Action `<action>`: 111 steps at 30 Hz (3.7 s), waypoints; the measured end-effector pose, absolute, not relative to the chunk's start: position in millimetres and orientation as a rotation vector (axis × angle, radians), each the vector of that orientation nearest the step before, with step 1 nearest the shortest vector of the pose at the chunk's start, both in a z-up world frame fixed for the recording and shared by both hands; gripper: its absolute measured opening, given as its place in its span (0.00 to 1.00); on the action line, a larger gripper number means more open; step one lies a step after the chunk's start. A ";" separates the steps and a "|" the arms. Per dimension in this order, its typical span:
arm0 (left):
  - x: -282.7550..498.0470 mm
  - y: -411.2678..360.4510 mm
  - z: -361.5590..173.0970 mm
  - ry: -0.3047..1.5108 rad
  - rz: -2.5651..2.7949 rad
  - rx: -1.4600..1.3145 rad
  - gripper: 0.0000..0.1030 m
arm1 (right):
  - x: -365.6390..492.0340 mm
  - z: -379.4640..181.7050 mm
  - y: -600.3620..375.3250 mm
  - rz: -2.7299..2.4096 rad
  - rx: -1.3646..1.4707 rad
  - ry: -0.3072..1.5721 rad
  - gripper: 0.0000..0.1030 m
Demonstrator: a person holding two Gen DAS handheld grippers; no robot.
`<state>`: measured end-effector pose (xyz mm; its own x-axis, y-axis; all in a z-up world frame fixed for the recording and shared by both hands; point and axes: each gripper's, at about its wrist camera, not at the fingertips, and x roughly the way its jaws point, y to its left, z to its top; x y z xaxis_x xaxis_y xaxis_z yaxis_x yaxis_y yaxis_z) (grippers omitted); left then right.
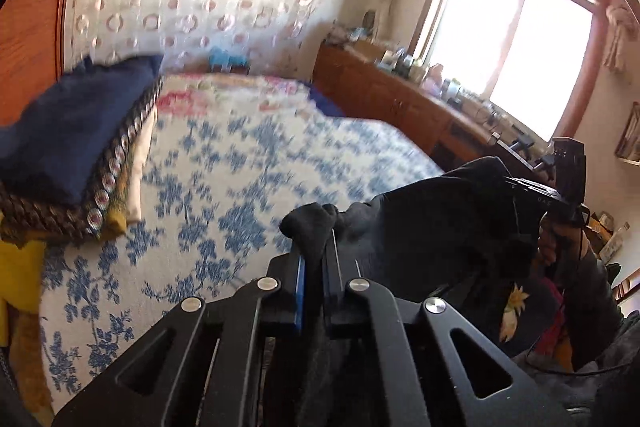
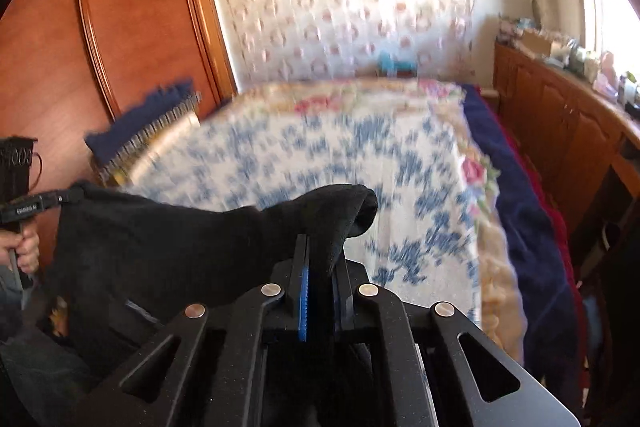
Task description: Fold small clothes
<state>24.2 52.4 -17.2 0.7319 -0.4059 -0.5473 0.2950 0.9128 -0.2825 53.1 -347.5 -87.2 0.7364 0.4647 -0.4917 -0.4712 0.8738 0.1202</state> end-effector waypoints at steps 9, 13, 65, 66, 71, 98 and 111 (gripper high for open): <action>-33.4 66.8 63.6 0.377 -0.388 -0.234 0.06 | -18.3 -15.0 -381.7 0.451 0.005 0.302 0.07; -52.6 72.8 101.1 0.271 -0.383 -0.234 0.06 | -39.8 16.8 -389.6 0.470 0.007 0.220 0.07; 122.1 91.6 -44.4 0.699 -0.185 0.013 0.76 | 215.6 -35.9 -296.5 0.359 -0.119 0.790 0.56; 121.3 91.3 -49.0 0.716 -0.183 0.013 0.76 | 218.4 -37.8 -298.0 0.355 -0.115 0.804 0.56; 119.1 90.6 -70.9 0.777 -0.173 0.008 0.76 | 225.0 -31.6 -309.5 0.338 -0.091 0.845 0.56; 119.8 91.7 -112.8 0.909 -0.124 0.047 0.85 | 241.9 -15.3 -306.0 0.357 -0.135 0.816 0.44; 114.8 107.9 -102.8 0.874 -0.122 -0.065 0.80 | 223.2 -47.8 -286.1 0.328 -0.183 0.797 0.46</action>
<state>114.8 107.9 -102.8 0.6357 -0.1337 -0.7603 0.0802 0.9910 -0.1072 223.2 -286.1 -47.8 0.6519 0.2184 -0.7262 -0.3550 0.9341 -0.0377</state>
